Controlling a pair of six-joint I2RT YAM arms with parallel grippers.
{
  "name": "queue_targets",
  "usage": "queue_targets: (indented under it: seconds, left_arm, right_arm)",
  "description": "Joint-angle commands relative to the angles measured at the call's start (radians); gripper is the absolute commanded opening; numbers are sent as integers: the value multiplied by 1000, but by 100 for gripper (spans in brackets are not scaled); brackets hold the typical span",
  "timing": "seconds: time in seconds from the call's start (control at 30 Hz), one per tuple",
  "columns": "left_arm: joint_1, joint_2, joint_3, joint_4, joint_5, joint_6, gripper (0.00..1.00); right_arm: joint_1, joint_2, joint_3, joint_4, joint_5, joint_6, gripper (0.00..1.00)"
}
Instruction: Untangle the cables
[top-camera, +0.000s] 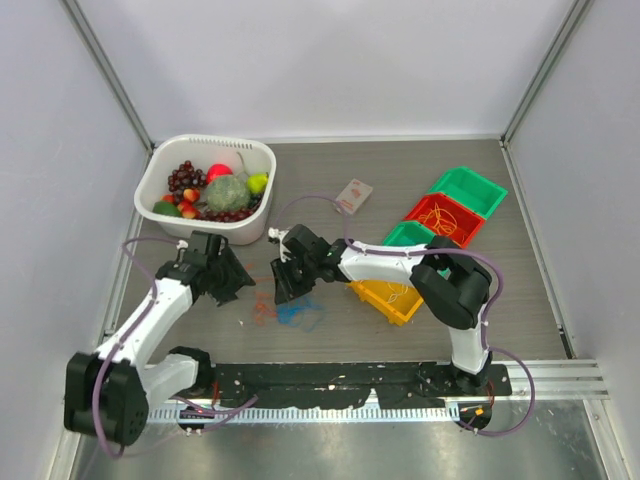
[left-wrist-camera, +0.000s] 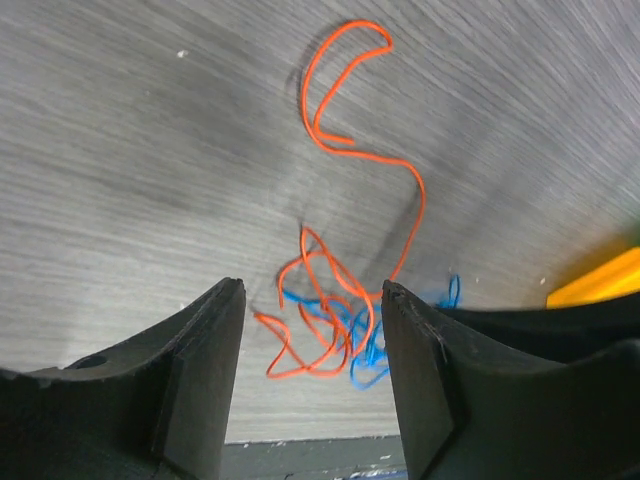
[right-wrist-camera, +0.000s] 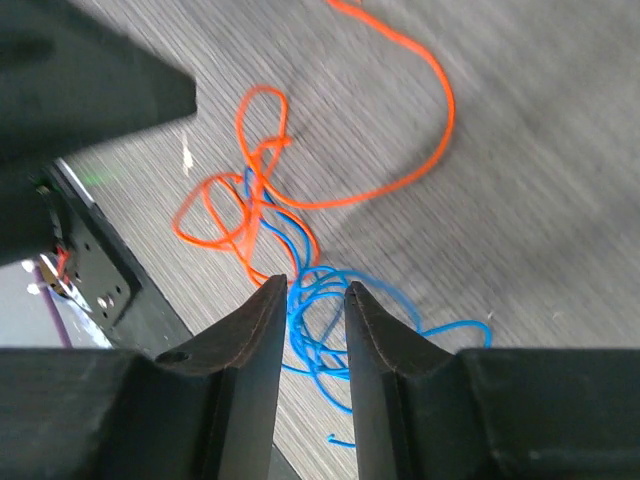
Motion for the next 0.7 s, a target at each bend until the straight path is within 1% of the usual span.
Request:
queue_targets:
  seconds: [0.0,0.03,0.07,0.2,0.33,0.4,0.47,0.53,0.57,0.6,0.63,0.67]
  left_arm:
    - [6,124,30,192,-41,-39,60]
    - [6,158,35,210,-57,-36,60]
    - [6,189,45,223,-101,-30,60]
    - [6,287,87,243,-175,20,60]
    - [4,373,110,283,-155,40,55]
    - [6,414,111,307,-131,46,46]
    - [4,447,117,312,-108,56,39]
    - [4,461,117,306,-98,77,23]
    - [2,452,120,291,-111,89,12]
    - [-1,423,119,278,-130,103,4]
    - [1,378,114,261,-149,118,0]
    - [1,335,113,238,-164,129,0]
  right_arm:
    - [6,-76,-67,66,-44,-28,34]
    - [2,-83,-76,60,-27,-42,34]
    - [3,-83,-76,41,-24,-63,34]
    - [5,-70,-70,-20,-53,-124,31]
    - [6,-80,-107,-31,-56,-161,31]
    - [5,-83,-121,-32,-53,-164,31]
    - [5,-87,-128,-35,-41,-166,31]
    - [5,-90,-130,-40,-29,-163,30]
    - [5,-90,-131,-43,-24,-163,30]
    - [5,-90,-131,-45,-13,-161,30]
    - [3,-90,-131,-49,-6,-160,29]
    - [5,-90,-133,-52,11,-160,29]
